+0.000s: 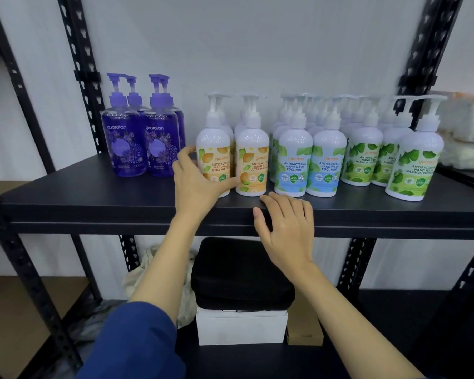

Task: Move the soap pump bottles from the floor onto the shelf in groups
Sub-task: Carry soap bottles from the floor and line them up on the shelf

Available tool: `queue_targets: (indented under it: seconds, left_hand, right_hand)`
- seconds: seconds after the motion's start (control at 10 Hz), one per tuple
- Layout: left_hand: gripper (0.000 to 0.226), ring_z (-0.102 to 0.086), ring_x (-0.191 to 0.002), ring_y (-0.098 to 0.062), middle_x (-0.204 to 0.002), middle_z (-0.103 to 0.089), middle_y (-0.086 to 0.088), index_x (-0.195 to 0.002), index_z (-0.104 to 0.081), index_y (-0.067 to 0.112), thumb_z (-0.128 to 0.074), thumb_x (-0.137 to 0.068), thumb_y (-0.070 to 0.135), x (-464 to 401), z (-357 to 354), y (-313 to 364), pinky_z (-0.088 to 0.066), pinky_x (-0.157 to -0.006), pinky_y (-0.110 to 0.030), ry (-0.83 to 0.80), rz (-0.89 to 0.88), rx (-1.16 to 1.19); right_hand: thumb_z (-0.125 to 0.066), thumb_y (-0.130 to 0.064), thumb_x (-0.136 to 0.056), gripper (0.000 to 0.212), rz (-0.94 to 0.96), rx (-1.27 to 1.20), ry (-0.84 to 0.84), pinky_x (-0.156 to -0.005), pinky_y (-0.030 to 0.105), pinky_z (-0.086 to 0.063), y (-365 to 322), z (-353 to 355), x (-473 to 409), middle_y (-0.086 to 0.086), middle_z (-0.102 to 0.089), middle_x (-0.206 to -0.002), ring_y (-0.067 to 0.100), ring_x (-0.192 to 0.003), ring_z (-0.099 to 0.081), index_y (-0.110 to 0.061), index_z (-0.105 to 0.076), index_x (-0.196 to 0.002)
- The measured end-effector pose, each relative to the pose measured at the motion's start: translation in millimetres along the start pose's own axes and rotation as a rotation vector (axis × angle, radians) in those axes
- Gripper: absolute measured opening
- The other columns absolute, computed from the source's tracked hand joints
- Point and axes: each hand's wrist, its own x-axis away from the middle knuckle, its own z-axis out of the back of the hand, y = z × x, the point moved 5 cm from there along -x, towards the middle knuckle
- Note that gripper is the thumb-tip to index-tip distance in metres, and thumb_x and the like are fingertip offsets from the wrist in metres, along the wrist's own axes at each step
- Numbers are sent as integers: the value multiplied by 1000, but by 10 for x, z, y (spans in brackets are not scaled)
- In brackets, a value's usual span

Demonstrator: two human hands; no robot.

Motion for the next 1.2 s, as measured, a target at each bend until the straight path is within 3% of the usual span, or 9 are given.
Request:
queue_targets:
  seconds: [0.1, 0.2, 0.5, 0.6, 0.7, 1.0, 1.2]
  left_hand:
    - [88, -49, -115, -19, -128, -45, -8, -131, -33, 14, -86, -63, 24, -22, 20, -12, -46, -88, -32, 33, -7, -10]
    - [85, -52, -109, -15, -125, -51, -4, -132, -33, 18, -85, -64, 17, -86, 37, -55, -46, -87, -30, -61, 49, 58]
    - [87, -47, -124, -14, -135, -47, 2, -144, -29, 19, -77, -73, 5, -93, 32, -29, -42, -103, -36, -305, 81, 194]
    - [97, -41, -114, -3, -124, -41, 12, -147, -21, 21, -79, -71, 7, -28, 31, 69, -38, -97, -26, -254, -17, 173]
    - [99, -41, -117, -4, -138, -43, 3, -149, -15, 23, -77, -74, 7, -2, 21, 80, -39, -102, -32, -227, -49, 158]
    - [99, -43, -131, -18, -146, -40, -3, -149, -16, 26, -77, -74, 6, -48, 10, 34, -40, -107, -44, -289, -10, 191]
    - [98, -46, -118, -10, -139, -46, -2, -147, -20, 28, -79, -71, 8, -48, 23, 40, -43, -100, -35, -257, -33, 178]
  right_hand:
    - [-50, -35, -92, 36, 4, -1, 11, -86, 34, -39, 5, 4, 4, 6, -71, -101, 23, -92, -65, -8, -72, -98]
    - [-50, -35, -92, 35, 7, -2, 21, -86, 34, -39, 5, -3, 6, 6, -71, -100, 23, -92, -65, -8, -72, -98]
    - [-50, -35, -92, 35, 4, -5, 36, -87, 35, -39, 12, -27, 17, 5, -71, -100, 23, -92, -64, -9, -72, -98]
    - [-50, -35, -92, 35, -3, -4, 34, -87, 35, -40, 13, -31, 21, 5, -71, -100, 23, -92, -64, -9, -72, -98]
    - [-50, -35, -92, 35, -2, -3, 34, -87, 35, -40, 17, -37, 23, 5, -71, -101, 23, -92, -64, -9, -72, -98]
    - [-50, -35, -93, 35, 6, 5, 56, -87, 35, -40, 13, -34, 23, 5, -71, -100, 23, -90, -64, -9, -73, -97]
    - [-50, -35, -92, 35, 7, 0, 70, -86, 35, -40, 14, -30, 26, 4, -71, -99, 22, -91, -64, -9, -72, -97]
